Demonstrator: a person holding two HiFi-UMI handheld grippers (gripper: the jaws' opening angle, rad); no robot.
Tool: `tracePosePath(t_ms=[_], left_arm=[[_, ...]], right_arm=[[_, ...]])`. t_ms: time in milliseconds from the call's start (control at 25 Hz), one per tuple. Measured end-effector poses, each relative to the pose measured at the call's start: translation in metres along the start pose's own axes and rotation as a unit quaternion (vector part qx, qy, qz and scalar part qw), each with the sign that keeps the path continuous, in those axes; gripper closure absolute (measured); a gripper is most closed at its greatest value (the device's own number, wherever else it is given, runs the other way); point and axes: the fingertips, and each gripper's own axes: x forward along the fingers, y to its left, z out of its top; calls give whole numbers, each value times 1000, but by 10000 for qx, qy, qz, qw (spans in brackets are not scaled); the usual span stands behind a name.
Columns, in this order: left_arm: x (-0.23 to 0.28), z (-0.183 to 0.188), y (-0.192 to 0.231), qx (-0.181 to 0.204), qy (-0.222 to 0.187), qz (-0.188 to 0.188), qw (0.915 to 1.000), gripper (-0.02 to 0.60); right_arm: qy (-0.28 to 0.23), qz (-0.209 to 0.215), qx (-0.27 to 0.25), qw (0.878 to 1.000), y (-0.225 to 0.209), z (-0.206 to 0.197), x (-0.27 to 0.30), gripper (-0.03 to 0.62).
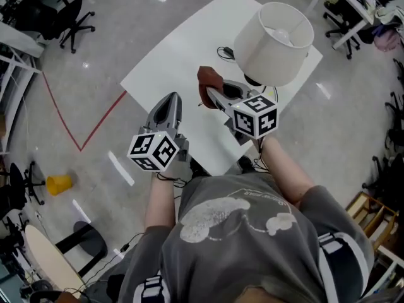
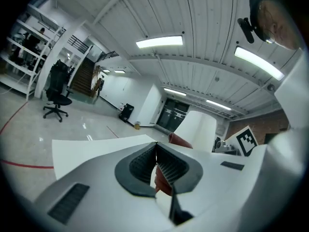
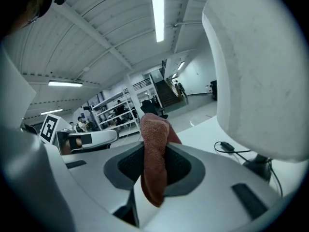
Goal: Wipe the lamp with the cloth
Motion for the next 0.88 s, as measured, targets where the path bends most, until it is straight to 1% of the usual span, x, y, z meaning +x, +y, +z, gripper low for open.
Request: tracePosePath(t_ms=[160,320,480,560,640,760,880], left_arm=[[-11,-7,-11,-5,-205,605,9980,572],[-23,-15,-30,0,-378,1045,9938,572],[-40,-23,-49,-58,-538,1502,9872,572],[-46,-30,-59,-119,-571,1669,9842,572],[-52,-45,-68,-157,-594,1786,9820,572],[-62,-71,-80,-241,-608,1906,9795,572],[-69,-87,-87,-340,-558,1991,9778,572]], right_arm=[[254,783,-192,9964,3,-11,-8,499],[466,1331,-391,9892,3,-20,-22,497],[618,1828,-593,9794,8,-22,-39,499],[691,1993,-650,9753,8,-24,-47,499],[751,2089,-691,9726,5,-33,-55,499],[865,2175,-681,9698,-2,-54,-67,499],[981,2225,-699,9675,-7,-66,-76,497]])
